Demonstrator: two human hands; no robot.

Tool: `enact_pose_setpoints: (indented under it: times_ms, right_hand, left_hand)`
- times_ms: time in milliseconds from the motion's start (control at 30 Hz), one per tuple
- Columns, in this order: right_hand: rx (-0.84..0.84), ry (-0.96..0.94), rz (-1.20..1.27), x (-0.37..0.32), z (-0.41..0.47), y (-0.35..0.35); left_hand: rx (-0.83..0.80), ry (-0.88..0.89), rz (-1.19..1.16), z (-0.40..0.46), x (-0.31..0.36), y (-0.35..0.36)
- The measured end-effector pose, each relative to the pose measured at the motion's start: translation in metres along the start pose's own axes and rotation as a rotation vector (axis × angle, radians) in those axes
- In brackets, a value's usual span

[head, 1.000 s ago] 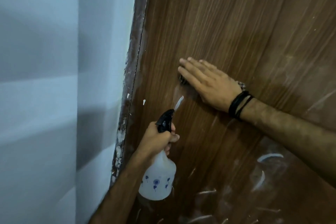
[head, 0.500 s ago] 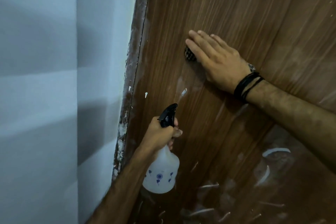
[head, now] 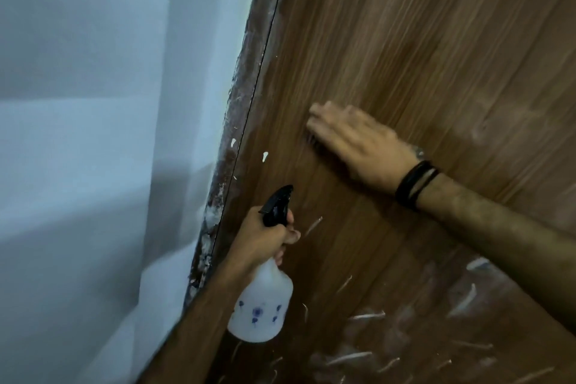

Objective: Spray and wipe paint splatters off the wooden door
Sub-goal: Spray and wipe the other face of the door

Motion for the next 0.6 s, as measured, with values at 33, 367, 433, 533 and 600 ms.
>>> enact_pose_setpoints:
  times_ms: [33,367,433,533,600]
  right_hand:
    - [0.032,0.087,0.029,0.015,0.006,-0.010]
    - [-0.048,-0.008,-0.033,-0.036,0.017,0.018]
    - [-0.107,-0.107,-0.057,-0.056,0.016,0.029]
    - [-0.124,-0.102,-0.059,-0.049,0.027,0.024]
    - [-0.063,-0.001,-0.015,-0.031,0.045,0.011]
  left_hand:
    - [0.001,-0.004,0.003,0.001,0.000,-0.002]
    - [0.112,0.032,-0.078,0.002,0.004,-0.035]
    - [0.119,0.007,-0.065,0.001,0.001,-0.041]
    - [0.127,-0.022,-0.054,0.003,0.000,-0.048]
    - [0.134,-0.024,-0.050,0.006,0.001,-0.050]
Point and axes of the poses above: each hand's wrist, its own z-axis towards the middle knuckle, its own y-axis out of the palm, x = y × z, the point moved 2 cm from there along z, towards the middle knuckle, and after that the axes turned 10 degrees about -x, right-handed, at the moved point
